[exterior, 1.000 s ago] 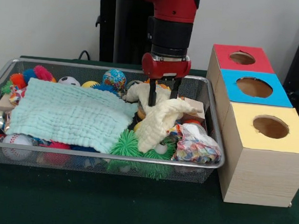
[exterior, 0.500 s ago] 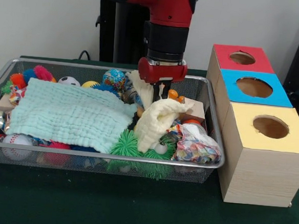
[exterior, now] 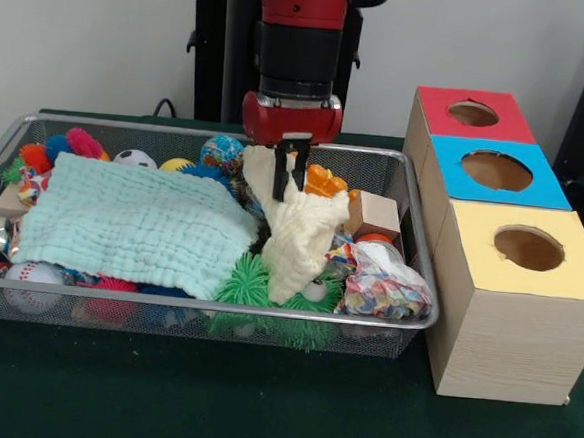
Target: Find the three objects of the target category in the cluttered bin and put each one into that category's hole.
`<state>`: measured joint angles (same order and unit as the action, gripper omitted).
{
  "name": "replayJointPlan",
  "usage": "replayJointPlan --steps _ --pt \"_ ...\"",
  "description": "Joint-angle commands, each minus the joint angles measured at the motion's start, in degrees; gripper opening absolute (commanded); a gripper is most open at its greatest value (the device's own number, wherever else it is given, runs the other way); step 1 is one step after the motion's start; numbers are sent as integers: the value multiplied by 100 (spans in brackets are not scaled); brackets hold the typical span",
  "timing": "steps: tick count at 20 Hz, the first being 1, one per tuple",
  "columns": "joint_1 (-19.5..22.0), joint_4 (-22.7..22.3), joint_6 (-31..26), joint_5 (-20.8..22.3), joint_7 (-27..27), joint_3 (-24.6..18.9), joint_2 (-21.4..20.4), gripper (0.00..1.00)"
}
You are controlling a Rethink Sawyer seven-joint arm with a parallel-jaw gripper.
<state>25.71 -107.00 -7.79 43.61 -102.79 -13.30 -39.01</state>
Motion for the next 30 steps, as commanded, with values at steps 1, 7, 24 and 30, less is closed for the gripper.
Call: replayJointPlan --steps 1,7,24,30 --pt "804 -982 -1216 -577 1005 -1349 -1285 0" --pt "1544 -1468 -1956 -1181 1706 -2165 -2075 0" --pt "2550 -1771 -2488 -1079 1879 -3440 -2463 0" --pt "2859 -1728 -2609 -897 1995 -3753 -2372 0"
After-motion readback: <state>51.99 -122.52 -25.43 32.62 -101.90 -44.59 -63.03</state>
